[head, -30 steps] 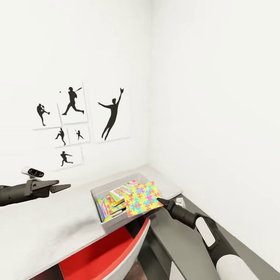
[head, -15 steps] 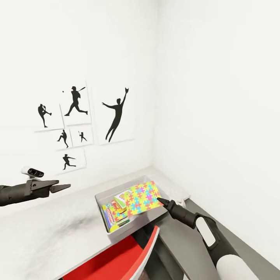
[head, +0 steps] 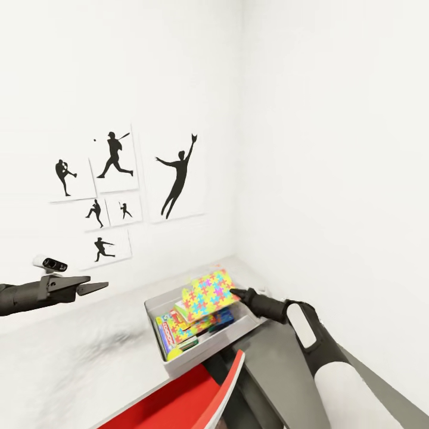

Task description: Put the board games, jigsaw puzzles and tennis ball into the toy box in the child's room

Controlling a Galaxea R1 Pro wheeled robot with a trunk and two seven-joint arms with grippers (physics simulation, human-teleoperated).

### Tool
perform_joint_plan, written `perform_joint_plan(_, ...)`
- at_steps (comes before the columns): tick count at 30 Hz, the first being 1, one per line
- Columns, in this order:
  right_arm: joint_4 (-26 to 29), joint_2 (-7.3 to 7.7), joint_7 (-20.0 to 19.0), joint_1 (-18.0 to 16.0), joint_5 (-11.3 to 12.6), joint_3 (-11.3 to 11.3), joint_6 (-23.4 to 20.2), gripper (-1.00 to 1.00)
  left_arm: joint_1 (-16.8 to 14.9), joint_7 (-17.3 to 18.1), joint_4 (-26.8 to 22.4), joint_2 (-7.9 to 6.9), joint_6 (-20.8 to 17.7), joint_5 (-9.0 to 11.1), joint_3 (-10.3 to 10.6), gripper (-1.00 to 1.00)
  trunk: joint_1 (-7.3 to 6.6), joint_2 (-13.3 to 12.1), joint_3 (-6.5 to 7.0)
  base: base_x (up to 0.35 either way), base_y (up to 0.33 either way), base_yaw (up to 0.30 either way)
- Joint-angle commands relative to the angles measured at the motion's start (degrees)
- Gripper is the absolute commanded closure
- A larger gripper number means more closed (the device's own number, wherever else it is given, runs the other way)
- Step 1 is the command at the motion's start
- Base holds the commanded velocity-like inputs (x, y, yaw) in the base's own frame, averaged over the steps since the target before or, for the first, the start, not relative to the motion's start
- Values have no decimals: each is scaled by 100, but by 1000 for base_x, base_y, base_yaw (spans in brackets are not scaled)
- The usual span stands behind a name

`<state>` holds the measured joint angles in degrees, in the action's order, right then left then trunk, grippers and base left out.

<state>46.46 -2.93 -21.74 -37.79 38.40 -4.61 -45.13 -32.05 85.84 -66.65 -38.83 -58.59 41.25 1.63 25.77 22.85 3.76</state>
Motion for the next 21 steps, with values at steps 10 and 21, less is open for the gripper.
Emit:
perform_joint_plan(10, -1834, -597, 1989, -1680, 18, -46, -168, 100, -3, 12, 226, -11, -43, 28, 4, -100, 2, 7, -5, 45, 49, 0)
perform_joint_plan(21, -2100, -563, 1983, -1750, -43, 15, 75, 100, -3, 28, 248, -11, -38, 59, 4, -100, 2, 7, -5, 14, 9, 0)
